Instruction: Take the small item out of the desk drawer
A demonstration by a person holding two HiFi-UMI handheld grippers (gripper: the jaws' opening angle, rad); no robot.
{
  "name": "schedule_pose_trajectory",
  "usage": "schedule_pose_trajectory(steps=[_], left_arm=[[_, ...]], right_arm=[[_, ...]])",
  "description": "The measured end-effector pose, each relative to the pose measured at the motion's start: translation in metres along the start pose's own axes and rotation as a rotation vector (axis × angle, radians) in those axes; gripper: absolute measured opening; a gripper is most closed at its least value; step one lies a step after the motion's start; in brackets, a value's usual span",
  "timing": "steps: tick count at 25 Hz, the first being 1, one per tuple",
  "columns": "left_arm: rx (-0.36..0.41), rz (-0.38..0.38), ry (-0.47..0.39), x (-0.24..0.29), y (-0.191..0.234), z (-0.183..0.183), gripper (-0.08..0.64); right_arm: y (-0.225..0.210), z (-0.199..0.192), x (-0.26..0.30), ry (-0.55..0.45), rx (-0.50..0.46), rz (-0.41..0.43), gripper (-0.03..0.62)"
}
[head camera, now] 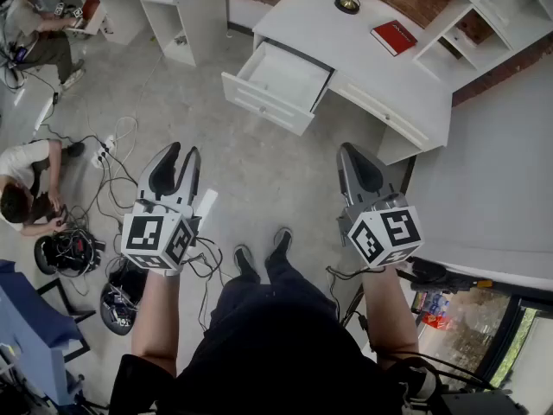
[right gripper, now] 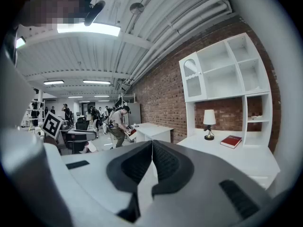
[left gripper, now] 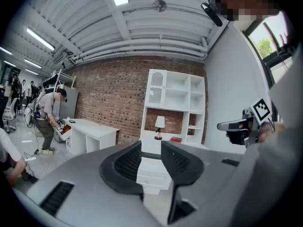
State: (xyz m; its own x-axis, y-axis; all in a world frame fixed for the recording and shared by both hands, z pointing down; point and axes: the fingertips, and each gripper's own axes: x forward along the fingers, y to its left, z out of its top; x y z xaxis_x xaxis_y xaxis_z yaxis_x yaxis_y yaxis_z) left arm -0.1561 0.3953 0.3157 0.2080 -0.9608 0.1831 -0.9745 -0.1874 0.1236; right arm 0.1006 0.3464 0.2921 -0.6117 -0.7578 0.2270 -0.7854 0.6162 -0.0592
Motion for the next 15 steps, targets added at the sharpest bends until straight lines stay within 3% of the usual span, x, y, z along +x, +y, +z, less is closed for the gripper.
schedule_pose_trajectory(steps=[11, 15], left_arm=[[-0.004, -0.012, -0.062, -0.03, 0.028, 0.029, 0.126], [-0.045, -0.018, -0.095, -0.036, 0.044, 0.045, 0.127]], right_arm=[[0.031, 0.026, 0.001, -0.076, 0.035, -0.029, 0.005], [0.035, 0.044, 0.001, -0.122, 0.021, -0.055, 0.105]])
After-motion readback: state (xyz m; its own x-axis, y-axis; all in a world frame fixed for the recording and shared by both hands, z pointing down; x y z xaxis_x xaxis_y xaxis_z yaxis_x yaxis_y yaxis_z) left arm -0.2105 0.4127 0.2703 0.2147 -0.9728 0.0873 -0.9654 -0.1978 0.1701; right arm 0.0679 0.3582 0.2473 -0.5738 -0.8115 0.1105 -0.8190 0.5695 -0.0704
